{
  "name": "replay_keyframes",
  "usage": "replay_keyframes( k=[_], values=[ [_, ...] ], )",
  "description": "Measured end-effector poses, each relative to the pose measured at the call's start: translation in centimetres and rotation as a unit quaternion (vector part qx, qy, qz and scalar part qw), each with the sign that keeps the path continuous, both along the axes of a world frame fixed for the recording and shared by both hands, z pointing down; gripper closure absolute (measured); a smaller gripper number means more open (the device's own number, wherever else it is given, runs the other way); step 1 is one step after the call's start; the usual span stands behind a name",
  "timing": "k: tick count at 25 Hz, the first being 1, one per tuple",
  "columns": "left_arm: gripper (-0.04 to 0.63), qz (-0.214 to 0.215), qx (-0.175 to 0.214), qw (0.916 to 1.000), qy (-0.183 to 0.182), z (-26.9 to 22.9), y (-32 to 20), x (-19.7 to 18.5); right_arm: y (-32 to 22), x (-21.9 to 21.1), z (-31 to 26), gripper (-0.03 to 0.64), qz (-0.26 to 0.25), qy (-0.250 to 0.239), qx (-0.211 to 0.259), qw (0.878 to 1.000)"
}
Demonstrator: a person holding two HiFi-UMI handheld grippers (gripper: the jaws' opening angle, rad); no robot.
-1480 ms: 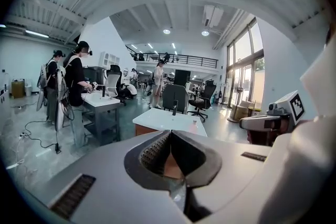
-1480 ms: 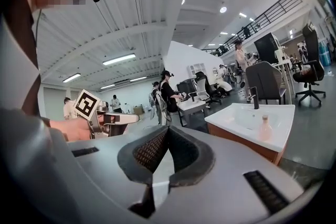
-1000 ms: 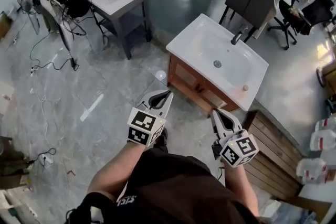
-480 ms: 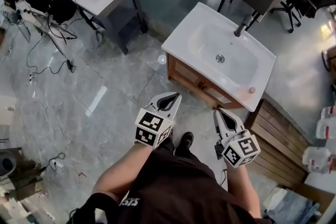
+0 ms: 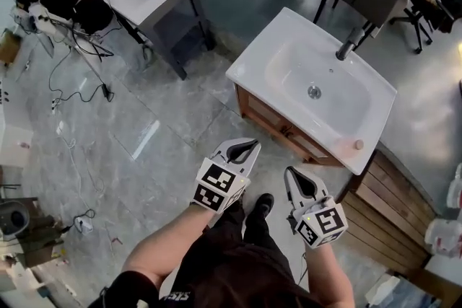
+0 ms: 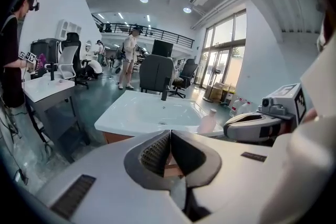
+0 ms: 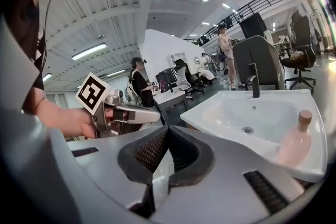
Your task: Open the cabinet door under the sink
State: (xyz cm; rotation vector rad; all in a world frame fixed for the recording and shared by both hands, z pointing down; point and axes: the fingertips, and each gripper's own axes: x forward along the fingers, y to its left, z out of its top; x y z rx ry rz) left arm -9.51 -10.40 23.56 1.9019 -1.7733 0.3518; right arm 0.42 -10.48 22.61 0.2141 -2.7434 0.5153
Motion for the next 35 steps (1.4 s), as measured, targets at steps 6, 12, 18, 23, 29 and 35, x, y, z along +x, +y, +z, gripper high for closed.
replay_keyframes(
  k=[6, 12, 18, 23, 29, 35],
  values=[
    [0.575, -0.024, -0.02, 0.9994, -0.015, 5.8, -2.6, -1.4, -3.2, 0.8, 5.5, 0.604, 0.015, -0.003, -0.001, 1.0],
    [0.575, -0.019, -0.028, 0.9992, -0.022, 12.5, -4.9, -0.9, -5.4, 3.3, 12.1, 0.604, 0.032, 0.022, -0.003, 0.999],
    [0.575, -0.007, -0.034, 0.9992, -0.019, 18.5, -5.9, 1.0, -7.1, 4.7, 16.5, 0.603, 0.028, 0.041, 0.011, 0.999],
    [0.575, -0.004, -0.025, 0.9994, -0.022, 22.9, -6.9, 1.2, -7.3, 3.2, 20.1, 0.604, 0.012, 0.036, 0.014, 0.999],
    [0.575, -0.002, -0.016, 0.9995, -0.027, 27.0, -7.7, 1.4, -6.7, 1.5, 23.4, 0.603, -0.002, 0.027, 0.015, 1.0],
    [0.575, 0.006, -0.014, 0.9978, -0.064, 32.0, -9.4, 1.1, -7.0, 0.7, 26.9, 0.604, -0.002, 0.03, 0.01, 0.999]
  ],
)
